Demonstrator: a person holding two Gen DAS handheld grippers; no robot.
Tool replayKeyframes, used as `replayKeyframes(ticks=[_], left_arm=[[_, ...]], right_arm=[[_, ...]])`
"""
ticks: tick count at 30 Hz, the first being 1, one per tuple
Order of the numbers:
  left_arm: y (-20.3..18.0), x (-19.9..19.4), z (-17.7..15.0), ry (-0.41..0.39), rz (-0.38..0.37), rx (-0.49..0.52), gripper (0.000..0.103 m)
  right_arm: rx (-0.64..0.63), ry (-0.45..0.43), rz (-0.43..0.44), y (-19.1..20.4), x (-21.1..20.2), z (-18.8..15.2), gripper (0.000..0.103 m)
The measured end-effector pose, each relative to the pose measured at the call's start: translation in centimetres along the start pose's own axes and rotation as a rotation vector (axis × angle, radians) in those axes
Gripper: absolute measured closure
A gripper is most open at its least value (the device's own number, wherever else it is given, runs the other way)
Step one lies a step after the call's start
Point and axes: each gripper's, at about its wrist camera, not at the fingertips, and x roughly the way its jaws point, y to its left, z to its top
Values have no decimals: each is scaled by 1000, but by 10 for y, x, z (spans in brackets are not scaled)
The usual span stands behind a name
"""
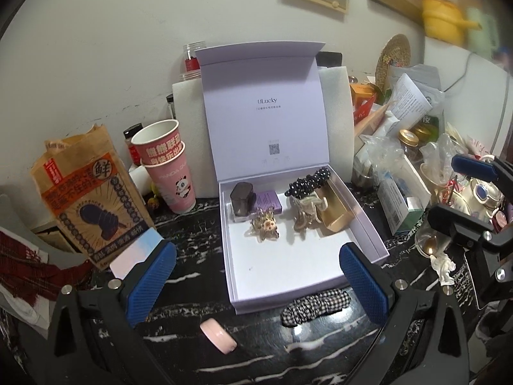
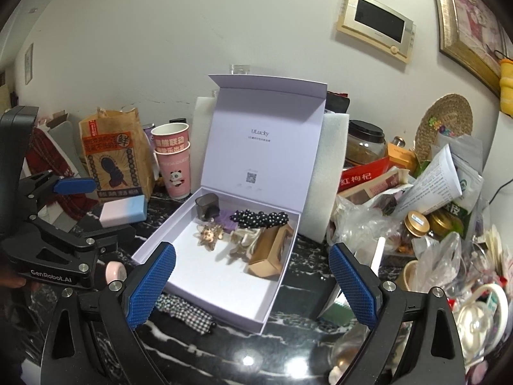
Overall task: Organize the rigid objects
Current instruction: 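Withdraw both open tools from the box back over the table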
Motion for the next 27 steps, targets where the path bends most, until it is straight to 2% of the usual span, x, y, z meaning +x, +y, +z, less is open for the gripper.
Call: replayKeyframes(ticks=[8, 27], left_arm=[[-4, -9, -26, 20, 3, -22, 0], [-2, -9, -100, 112, 7, -136, 0]], right_arm=[[10, 13, 9, 6, -9, -21, 5], [81, 115, 71, 10, 4, -82, 5]])
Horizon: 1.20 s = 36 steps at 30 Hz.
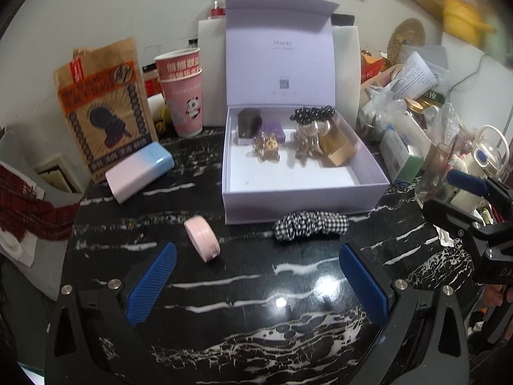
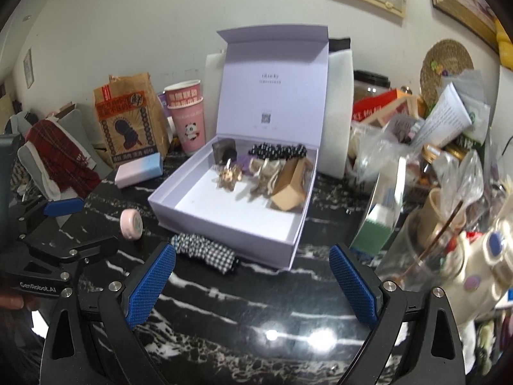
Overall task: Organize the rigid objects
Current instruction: 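Withdraw both open tools from the box back over the table, then close the left tool on the pink compact while the right tool grasps the gingham scrunchie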
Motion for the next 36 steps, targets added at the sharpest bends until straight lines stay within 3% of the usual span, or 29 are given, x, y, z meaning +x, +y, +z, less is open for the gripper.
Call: replayKeyframes(ticks=[19, 36], left_arm=[[38, 39, -33, 88, -41, -100, 0], [67, 81, -17, 122, -44, -102, 0]], right_arm=[[45, 151, 98, 20, 54, -40, 5], [40, 248, 99, 36, 119, -23, 1]])
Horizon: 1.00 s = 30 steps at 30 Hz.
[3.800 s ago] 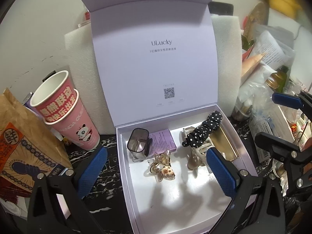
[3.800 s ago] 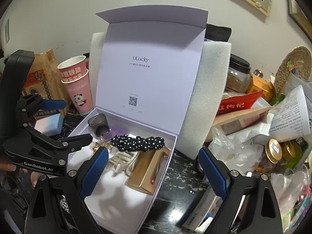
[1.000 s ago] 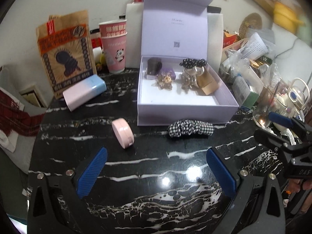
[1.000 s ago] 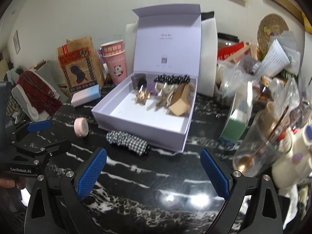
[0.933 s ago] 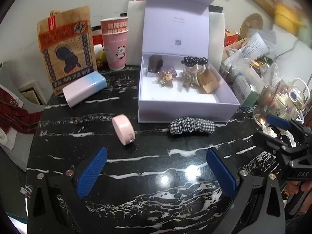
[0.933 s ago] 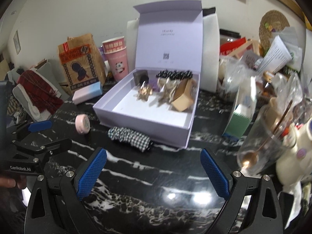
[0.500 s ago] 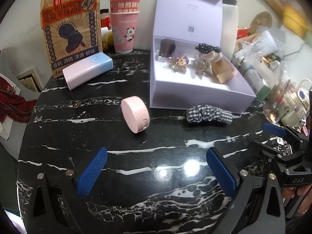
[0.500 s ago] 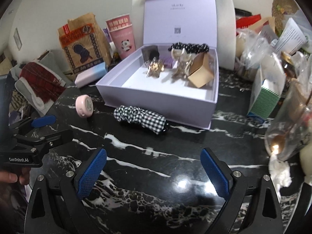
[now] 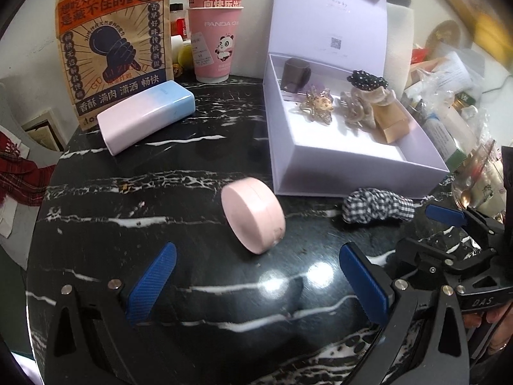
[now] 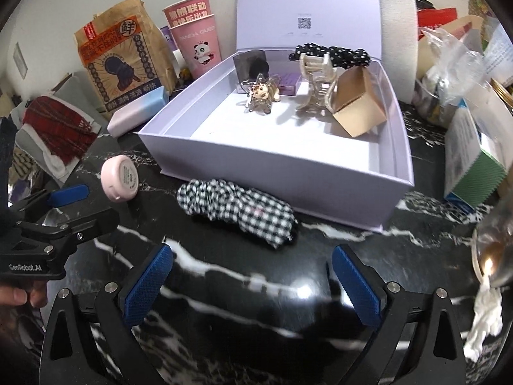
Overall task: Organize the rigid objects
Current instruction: 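Close the left tool on the pink compact while the right tool grasps the gingham scrunchie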
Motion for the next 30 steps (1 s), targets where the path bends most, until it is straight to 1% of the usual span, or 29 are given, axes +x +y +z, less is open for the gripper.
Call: replayKeyframes(ticks=[6, 13, 19, 24, 26, 30], left_arm=[[13, 8, 7, 22, -10, -11, 0], [22, 10, 8, 21, -29, 6, 0], [29, 18, 9, 37, -40, -13, 0], [28, 19, 12, 30, -69, 7, 0], [26, 20, 14, 22, -98, 22, 0], [25, 24, 19, 16, -143, 27, 0]], right_arm=[[23, 32, -1, 5, 19, 13, 1], [43, 54, -42, 14, 35, 23, 0], [95, 25, -86, 17, 35, 23, 1], [99, 8, -104, 15, 32, 21, 10], [90, 3, -100, 14, 30, 20, 14], [85, -3, -90, 10, 27, 19, 19]])
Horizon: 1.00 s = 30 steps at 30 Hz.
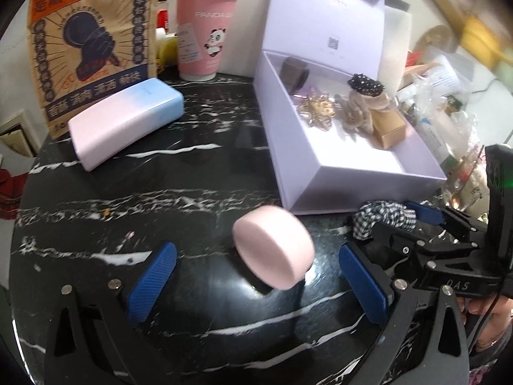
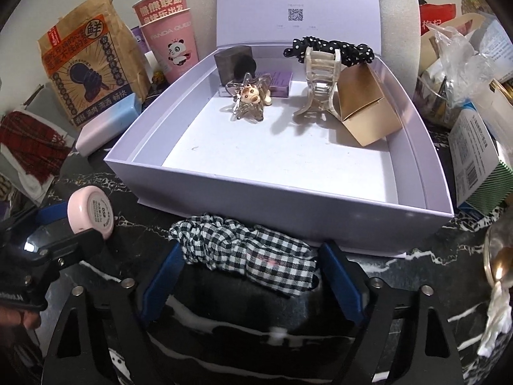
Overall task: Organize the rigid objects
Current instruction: 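Close the left tool on the pink compact while the right tool grasps the gingham scrunchie, then lift the pink compact and gingham scrunchie off the table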
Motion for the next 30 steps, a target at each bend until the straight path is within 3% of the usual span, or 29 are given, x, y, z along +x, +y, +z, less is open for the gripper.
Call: replayKeyframes(ticks=[6, 10, 12, 19, 27, 30], left_arm=[[-5, 8, 3, 26, -28, 28, 21], [-10, 8, 2, 27, -23, 59, 49], [-11, 8, 2, 23, -13, 68, 57], [-18, 3, -7, 22, -39, 63, 57], [-26, -4, -20, 24, -38, 63, 57], [-29, -5, -24, 25, -38, 62, 57]], right_arm=[[-12, -3, 4, -1, -3, -3, 21], [-11, -4, 5, -2, -5, -4, 21], [-11, -5, 6, -3, -5, -4, 21], [-7, -13, 17, -8, -11, -9, 26], [-28, -13, 17, -13, -21, -18, 61], [-11, -8, 48, -19, -26, -22, 64]])
